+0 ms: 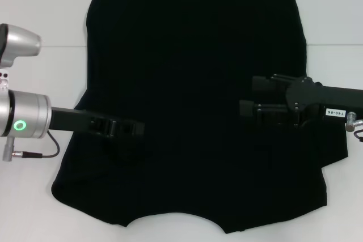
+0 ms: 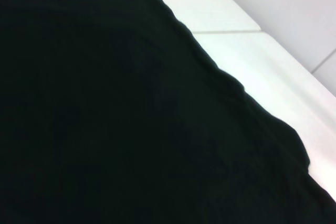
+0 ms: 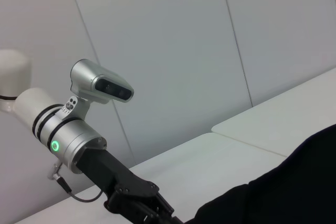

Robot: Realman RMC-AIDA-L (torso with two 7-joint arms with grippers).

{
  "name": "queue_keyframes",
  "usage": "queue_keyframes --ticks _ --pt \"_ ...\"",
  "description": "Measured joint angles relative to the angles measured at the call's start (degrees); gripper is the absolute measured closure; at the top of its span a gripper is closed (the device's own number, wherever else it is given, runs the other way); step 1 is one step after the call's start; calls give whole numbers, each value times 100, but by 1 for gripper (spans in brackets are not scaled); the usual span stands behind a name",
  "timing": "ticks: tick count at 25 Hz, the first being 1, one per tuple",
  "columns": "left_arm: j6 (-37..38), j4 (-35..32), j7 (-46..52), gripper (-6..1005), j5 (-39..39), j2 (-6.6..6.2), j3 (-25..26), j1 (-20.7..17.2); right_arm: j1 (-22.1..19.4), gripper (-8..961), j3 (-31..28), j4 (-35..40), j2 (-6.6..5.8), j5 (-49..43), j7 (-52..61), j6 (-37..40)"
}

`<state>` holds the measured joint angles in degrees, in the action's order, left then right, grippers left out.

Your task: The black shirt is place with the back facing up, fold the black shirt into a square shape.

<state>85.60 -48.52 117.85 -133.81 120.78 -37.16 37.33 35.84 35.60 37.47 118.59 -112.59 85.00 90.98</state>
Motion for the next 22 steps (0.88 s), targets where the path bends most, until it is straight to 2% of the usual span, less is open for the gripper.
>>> queue_keyframes --ticks 6,8,12,15,20,22 --pt "-138 -3 93 687 175 -111 448 -189 28 40 0 -3 -10 0 14 -23" --pt "-422 43 329 646 187 -158 679 -248 34 41 0 0 -19 0 45 -28" --pt "-1098 191 902 564 107 -212 724 -324 43 42 0 10 -30 0 126 -33" --pt "-1435 345 1197 325 -68 -216 704 -312 56 42 0 13 -34 0 204 -40" --pt "-1359 510 1378 102 -271 -215 615 -242 84 41 7 24 -59 -7 305 -56" --pt "-1217 515 1427 81 -274 -216 584 -246 87 41 9 24 -64 -15 328 -61"
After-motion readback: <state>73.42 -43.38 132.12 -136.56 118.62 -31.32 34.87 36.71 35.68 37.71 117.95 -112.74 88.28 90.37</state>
